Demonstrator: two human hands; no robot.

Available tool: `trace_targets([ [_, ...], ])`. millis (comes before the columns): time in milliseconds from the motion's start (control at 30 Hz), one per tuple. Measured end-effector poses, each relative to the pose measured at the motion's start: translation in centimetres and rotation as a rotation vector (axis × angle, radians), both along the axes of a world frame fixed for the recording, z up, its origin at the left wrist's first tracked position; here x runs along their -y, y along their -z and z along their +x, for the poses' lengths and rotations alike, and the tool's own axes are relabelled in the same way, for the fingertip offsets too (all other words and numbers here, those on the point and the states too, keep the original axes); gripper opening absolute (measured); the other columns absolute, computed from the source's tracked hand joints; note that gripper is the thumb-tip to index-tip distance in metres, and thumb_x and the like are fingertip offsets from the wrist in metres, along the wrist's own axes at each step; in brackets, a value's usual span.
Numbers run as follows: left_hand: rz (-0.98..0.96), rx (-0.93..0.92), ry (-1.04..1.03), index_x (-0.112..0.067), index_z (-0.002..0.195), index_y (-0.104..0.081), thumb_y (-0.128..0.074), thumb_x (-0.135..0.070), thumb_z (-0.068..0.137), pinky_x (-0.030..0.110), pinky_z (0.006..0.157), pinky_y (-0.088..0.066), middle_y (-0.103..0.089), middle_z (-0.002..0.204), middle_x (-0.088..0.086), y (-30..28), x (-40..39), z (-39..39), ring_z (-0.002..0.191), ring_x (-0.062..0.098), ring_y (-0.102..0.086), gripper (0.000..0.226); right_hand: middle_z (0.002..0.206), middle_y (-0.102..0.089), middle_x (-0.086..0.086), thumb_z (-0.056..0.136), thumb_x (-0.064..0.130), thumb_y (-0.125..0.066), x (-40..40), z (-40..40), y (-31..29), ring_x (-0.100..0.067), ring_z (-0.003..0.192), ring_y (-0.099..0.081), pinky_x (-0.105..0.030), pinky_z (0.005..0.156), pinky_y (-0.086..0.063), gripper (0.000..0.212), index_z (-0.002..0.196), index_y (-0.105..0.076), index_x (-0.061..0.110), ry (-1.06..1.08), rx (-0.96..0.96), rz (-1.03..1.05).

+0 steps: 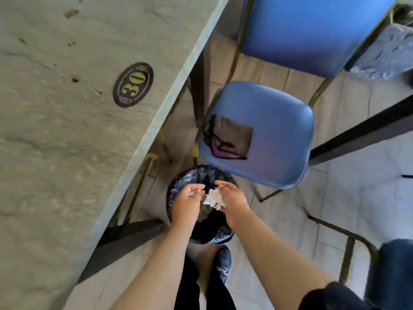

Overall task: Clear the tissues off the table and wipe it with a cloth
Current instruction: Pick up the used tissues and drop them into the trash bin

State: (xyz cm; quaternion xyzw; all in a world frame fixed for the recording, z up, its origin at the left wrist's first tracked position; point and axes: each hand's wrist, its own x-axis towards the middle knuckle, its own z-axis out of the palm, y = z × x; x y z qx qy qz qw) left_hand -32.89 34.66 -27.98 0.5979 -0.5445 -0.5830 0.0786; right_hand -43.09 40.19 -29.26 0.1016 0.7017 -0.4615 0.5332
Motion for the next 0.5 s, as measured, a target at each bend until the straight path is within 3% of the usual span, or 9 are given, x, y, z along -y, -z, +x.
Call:
trace_targets([
  [67,0.001,0.028,0.010,-0.033,0.087,-0.065,-0.050,-0.013,0.094,0.038,0.097,-0.048,-0.070,0.098,-0.011,2.2,-0.2,0.3,0.100,0.012,-0.064,0.026,0.097,-0.062,-0.009,0.099,0.018,-0.046,-0.2,0.0,1.8,-0.027,0.083,-0.057,-0.034,0.067,-0.048,0.021,0.095,-0.065,0.024,0.004,0.033,0.017],
  [167,-0.003,0.083,0.049,-0.023,0.100,-0.068,-0.049,-0.013,0.096,0.024,0.091,-0.043,-0.067,0.105,-0.010,4.6,0.0,0.7,0.101,0.009,-0.060,0.022,0.113,-0.055,0.000,0.098,0.027,-0.051,-0.5,-0.3,4.1,-0.023,0.107,-0.052,-0.038,0.086,-0.049,0.022,0.115,-0.063,0.023,-0.049,0.083,0.053],
  [233,-0.007,0.119,0.072,-0.020,0.105,-0.068,-0.048,-0.014,0.097,0.021,0.087,-0.040,-0.066,0.108,-0.010,5.8,0.3,1.0,0.101,0.007,-0.057,0.023,0.116,-0.049,0.005,0.098,0.030,-0.051,-0.9,-0.5,5.1,-0.020,0.108,-0.045,-0.041,0.096,-0.045,0.030,0.126,-0.057,0.024,-0.088,0.096,0.083],
  [367,-0.001,0.117,0.035,-0.029,0.094,-0.067,-0.048,-0.012,0.095,0.030,0.098,-0.044,-0.068,0.110,-0.007,6.4,0.7,1.6,0.108,0.012,-0.060,0.025,0.118,-0.049,0.004,0.099,0.029,-0.049,-0.9,-0.3,5.2,-0.015,0.105,-0.042,-0.039,0.099,-0.040,0.032,0.130,-0.056,0.023,-0.102,0.060,0.092],
  [500,-0.039,0.088,0.015,-0.033,0.084,-0.064,-0.048,-0.011,0.095,0.037,0.102,-0.045,-0.069,0.111,-0.006,3.0,1.0,1.7,0.109,0.014,-0.061,0.029,0.111,-0.057,0.007,0.098,0.024,-0.048,0.0,0.5,2.1,-0.016,0.108,-0.051,-0.039,0.102,-0.045,0.024,0.117,-0.064,0.026,-0.058,-0.007,0.017],
])
